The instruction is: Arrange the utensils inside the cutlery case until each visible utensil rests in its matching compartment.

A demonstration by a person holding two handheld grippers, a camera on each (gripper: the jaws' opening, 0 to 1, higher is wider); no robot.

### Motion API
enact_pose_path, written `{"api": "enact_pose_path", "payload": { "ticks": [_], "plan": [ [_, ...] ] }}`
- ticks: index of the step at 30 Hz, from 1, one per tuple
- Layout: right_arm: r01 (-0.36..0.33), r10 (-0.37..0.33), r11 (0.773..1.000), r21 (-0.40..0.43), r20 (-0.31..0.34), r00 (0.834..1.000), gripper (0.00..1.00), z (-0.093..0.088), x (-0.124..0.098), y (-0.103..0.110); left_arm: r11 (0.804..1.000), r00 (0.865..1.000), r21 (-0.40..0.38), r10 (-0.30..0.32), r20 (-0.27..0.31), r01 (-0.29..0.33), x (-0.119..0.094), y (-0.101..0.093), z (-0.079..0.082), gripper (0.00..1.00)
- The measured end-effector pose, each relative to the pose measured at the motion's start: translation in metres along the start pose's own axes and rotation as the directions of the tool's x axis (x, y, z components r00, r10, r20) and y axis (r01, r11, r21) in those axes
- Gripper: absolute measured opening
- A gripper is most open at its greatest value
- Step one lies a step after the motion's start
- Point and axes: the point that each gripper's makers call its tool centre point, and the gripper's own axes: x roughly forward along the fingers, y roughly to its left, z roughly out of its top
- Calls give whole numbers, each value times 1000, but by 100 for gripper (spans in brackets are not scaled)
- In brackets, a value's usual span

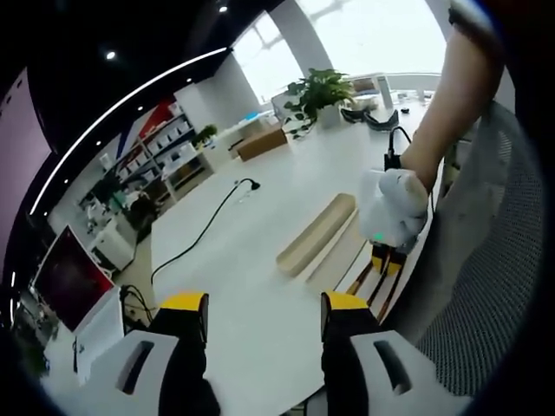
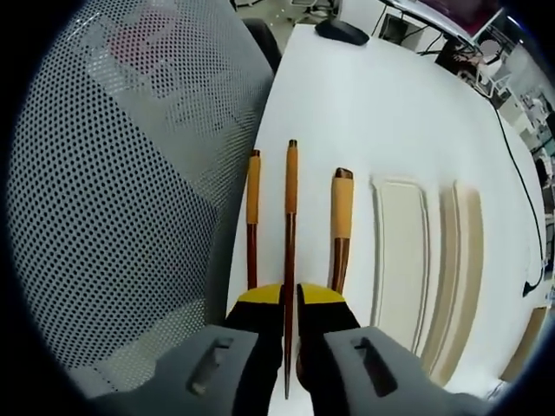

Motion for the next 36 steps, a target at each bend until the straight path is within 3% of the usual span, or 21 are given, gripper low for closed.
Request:
{"api": "enact_pose_path", "payload": {
  "ticks": [4, 10, 13, 21, 36],
  "plan": [
    [28, -28, 999, -38, -7, 1000, 1, 0, 1, 2, 1000, 999, 10, 23, 22, -23, -3, 5, 4, 46],
    [34, -40, 996, -82, -77, 996, 1, 1, 3, 2, 1000, 1000, 17, 6, 5, -6, -1, 0, 2, 48],
    [42, -47, 998, -51, -98, 994, 1, 1, 2, 1, 1000, 1000, 21, 3, -3, -3, -1, 0, 0, 48],
    [31, -32, 999, -18, -73, 997, 1, 0, 1, 0, 1000, 1000, 28, -3, -11, 3, 0, -2, -1, 48],
    [35, -38, 998, -44, -69, 997, 1, 0, 1, 1, 1000, 1000, 31, 5, -16, -4, -1, 0, -1, 48]
  ]
}}
